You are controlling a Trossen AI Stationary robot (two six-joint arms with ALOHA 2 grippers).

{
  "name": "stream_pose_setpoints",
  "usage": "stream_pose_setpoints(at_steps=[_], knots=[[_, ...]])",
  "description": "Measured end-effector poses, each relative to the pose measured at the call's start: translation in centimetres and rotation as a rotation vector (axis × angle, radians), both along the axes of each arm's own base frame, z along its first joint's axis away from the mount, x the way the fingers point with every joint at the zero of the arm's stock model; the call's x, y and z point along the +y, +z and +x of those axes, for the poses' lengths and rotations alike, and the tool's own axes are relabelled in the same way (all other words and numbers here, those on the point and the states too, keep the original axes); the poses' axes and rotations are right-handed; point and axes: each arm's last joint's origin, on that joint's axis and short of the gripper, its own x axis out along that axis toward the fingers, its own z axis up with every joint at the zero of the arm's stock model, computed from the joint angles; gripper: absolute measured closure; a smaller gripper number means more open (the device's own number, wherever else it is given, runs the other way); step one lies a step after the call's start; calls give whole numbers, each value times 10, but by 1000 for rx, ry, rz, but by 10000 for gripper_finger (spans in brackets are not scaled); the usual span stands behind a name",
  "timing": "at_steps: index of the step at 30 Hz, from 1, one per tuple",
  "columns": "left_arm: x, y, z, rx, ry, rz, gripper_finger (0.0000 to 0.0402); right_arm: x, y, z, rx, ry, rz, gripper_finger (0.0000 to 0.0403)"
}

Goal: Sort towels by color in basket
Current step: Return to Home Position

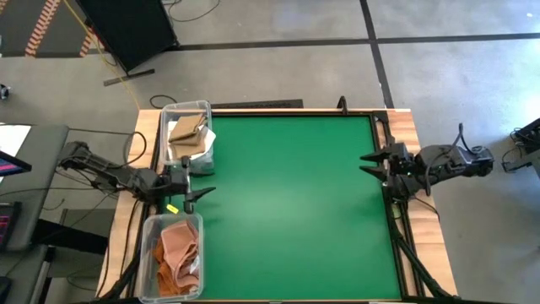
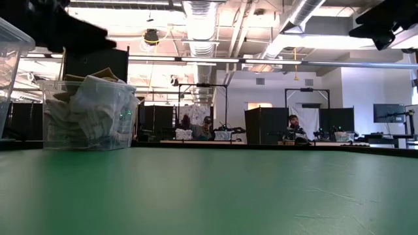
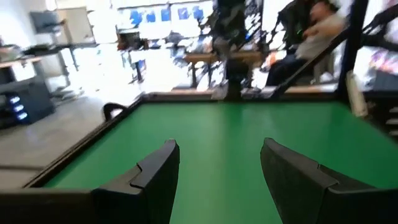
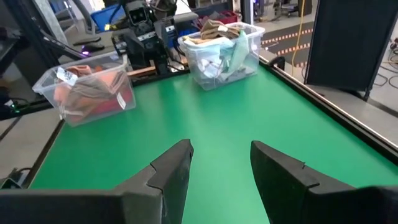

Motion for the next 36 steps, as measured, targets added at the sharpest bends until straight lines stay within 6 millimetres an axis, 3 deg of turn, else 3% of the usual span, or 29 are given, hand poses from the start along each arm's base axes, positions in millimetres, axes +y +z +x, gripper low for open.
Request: stream_pose_setpoints(at_steps=[9,20,28,36], knots=[[2,5,1,-51,-52,-24,186,3,-16,12,-28,14,-57,207],[2,7,2,-80,-90,-49,186,0,-32,5,-214,-17,-136,207],[1,0,1,-149,-139,-20,186,2,-52,15,-173,-51,-136,207],[1,-6,1,-106,-141,-26,186,2,-53,16,-180,-56,-101,207]])
